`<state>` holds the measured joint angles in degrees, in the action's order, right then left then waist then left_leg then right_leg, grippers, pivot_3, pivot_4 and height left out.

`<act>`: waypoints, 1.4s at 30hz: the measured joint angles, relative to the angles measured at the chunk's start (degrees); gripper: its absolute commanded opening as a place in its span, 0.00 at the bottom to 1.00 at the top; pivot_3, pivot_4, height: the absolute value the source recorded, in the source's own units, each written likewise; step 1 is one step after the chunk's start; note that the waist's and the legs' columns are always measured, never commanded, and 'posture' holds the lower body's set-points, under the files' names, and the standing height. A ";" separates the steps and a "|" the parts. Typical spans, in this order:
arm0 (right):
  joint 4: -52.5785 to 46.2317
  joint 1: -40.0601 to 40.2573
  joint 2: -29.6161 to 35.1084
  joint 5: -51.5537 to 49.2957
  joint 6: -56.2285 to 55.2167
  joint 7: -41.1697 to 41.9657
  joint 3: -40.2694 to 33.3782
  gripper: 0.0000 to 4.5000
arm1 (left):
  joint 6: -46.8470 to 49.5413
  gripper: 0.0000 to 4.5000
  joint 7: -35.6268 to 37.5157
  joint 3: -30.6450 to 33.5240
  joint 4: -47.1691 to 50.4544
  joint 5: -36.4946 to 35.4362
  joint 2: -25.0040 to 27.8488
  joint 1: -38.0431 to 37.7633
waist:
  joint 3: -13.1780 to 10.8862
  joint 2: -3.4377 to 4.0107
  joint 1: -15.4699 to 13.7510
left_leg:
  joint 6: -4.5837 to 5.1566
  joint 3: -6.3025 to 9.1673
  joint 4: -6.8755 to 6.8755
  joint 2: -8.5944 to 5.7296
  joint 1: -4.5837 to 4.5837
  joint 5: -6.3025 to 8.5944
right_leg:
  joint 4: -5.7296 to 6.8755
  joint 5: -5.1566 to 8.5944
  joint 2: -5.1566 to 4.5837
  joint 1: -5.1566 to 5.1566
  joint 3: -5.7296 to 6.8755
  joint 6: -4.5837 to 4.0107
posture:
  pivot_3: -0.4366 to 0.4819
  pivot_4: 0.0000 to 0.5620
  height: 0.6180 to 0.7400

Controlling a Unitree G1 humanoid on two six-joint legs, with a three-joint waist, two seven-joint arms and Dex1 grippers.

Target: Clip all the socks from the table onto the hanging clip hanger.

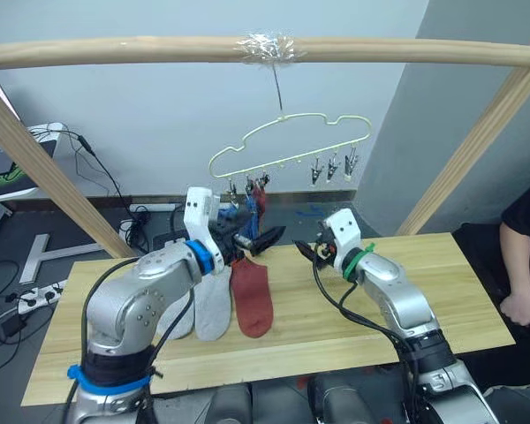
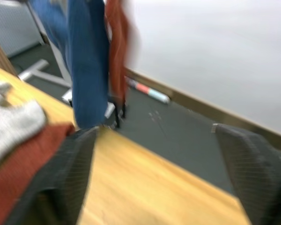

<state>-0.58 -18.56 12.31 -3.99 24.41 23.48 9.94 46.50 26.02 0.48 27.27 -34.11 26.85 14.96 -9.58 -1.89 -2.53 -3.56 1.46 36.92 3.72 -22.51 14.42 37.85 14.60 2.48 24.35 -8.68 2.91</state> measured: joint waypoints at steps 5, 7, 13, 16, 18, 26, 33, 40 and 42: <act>-10.13 3.12 -1.37 -0.14 4.74 -4.10 -3.04 0.86 | -5.71 1.00 2.15 0.09 -0.91 1.82 -1.03 -1.87 | -0.03 0.01 -0.60 | 0.00 0.01 0.04 0.01 -0.10 0.00 | 0.03 0.12 -0.01 0.09 0.02 -0.20 | 0.75 0.26 1.00; -13.85 3.06 -3.18 -0.04 6.18 -6.20 -3.12 0.71 | -5.30 1.00 2.11 0.07 -0.77 1.26 -1.14 -0.68 | -0.03 0.01 -0.50 | 0.00 0.02 0.03 0.01 -0.08 0.00 | 0.06 0.11 0.00 0.08 0.04 -0.18 | 0.75 0.25 1.00; -18.22 -0.10 -8.41 1.22 9.76 -12.46 -1.92 0.64 | -9.03 1.00 2.96 -0.08 -1.29 5.02 1.26 0.91 | -0.04 0.03 -0.46 | 0.00 0.01 0.00 0.01 -0.11 0.00 | 0.02 0.11 0.00 0.11 0.04 -0.18 | 0.75 0.26 1.00; -17.75 -1.70 -9.71 1.52 9.87 -14.05 -1.87 0.53 | -12.97 1.00 6.94 -0.18 -4.77 5.97 2.49 2.96 | -0.05 0.04 -0.64 | 0.00 0.02 0.00 0.01 -0.23 0.00 | 0.02 0.11 0.00 0.24 0.08 -0.18 | 0.76 0.26 1.00; -16.50 -3.25 -9.87 2.07 9.83 -15.09 -2.04 0.53 | -18.28 1.00 10.36 -0.29 -7.44 8.21 3.55 4.14 | -0.05 0.05 -0.70 | 0.00 -0.01 0.01 0.01 -0.33 0.00 | 0.02 0.10 -0.01 0.33 0.07 -0.19 | 0.76 0.26 1.00; -8.71 -9.97 -9.92 2.73 8.37 -16.48 -4.38 0.53 | -23.10 1.00 15.27 -0.24 -11.84 8.19 2.16 7.07 | -0.05 0.05 -0.65 | 0.01 -0.04 -0.03 0.01 -0.45 0.00 | 0.13 -0.09 -0.02 0.56 0.06 -0.17 | 0.75 0.26 1.00; -0.64 -15.16 -10.54 2.67 5.99 -17.59 -6.18 0.53 | -22.39 1.00 14.57 -0.16 -11.77 7.21 0.62 7.64 | -0.06 0.05 -0.65 | 0.02 -0.04 -0.05 0.01 -0.49 0.00 | 0.18 -0.13 0.00 0.65 0.06 -0.25 | 0.76 0.27 1.00; 4.79 -18.84 -11.91 2.53 3.29 -16.95 -6.30 0.53 | -21.51 1.00 13.39 0.91 -11.80 6.66 0.42 8.66 | -0.06 0.06 -0.67 | 0.02 -0.03 -0.06 0.02 -0.49 0.00 | 0.21 -0.14 0.00 0.67 0.07 -0.26 | 0.77 0.28 1.00; 6.55 -19.86 -12.66 2.53 2.11 -16.52 -6.09 0.53 | -21.43 1.00 13.44 1.27 -11.66 5.77 0.37 9.30 | -0.06 0.06 -0.70 | 0.02 -0.03 -0.06 0.02 -0.49 0.00 | 0.21 -0.14 0.00 0.67 0.07 -0.26 | 0.78 0.27 1.00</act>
<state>5.97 -38.42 -0.35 -1.46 26.52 6.96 3.85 25.06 39.45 1.76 15.60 -28.34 27.22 24.26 -9.64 -1.83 -3.23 -3.53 1.43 36.87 3.73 -23.00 14.42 38.05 14.45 2.48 25.02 -8.61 2.65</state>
